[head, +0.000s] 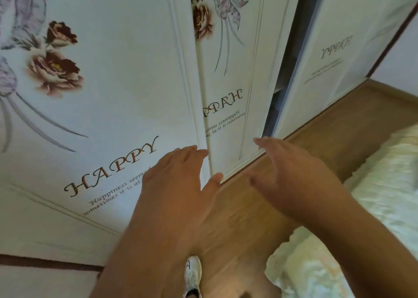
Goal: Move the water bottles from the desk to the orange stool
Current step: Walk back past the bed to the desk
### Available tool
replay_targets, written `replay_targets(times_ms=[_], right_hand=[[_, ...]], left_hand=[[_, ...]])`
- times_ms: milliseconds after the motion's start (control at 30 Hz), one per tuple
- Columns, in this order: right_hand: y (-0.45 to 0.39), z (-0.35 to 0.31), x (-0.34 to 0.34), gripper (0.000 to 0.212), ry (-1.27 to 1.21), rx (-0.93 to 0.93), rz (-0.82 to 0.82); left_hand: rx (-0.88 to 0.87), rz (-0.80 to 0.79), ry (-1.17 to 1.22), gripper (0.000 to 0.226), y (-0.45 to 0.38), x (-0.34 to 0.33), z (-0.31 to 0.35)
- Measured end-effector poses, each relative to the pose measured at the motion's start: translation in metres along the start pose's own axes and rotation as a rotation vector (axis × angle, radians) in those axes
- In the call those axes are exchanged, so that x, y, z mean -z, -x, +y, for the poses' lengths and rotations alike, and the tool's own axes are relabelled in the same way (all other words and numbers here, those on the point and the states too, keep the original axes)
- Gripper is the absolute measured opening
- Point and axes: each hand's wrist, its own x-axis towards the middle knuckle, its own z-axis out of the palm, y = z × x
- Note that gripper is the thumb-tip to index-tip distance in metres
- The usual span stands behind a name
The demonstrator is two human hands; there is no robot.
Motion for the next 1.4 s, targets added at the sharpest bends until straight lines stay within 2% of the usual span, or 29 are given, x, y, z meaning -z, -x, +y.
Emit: replay_targets(times_ms=[267,633,800,1033,1400], right_hand=[[-0.048,-0.015,0.015,0.072,-0.029,-0.296,0.140],[-0.077,-0.026,0.001,0.073,0.002,-0.558,0.229],[-0.077,-0.008,0.011,0.075,-0.005,-0.672,0.273],[-0.086,0.041,0.023,0.075,-0.019,-0.729,0.328],[-0.113,0.148,0.087,0.073,-0.072,-0.758,0.441]], left_hand=[[-0.297,-0.022,0.048,0.058,-0.108,0.019,-0.011],[-0.554,-0.135,0.032,0.059,-0.197,0.014,-0.013],[-0.669,-0.155,0.004,0.059,-0.220,0.009,0.018],[-0.757,-0.194,-0.047,0.062,-0.251,-0.001,0.074],[-0.833,-0.117,-0.076,0.061,-0.302,-0.010,0.201]])
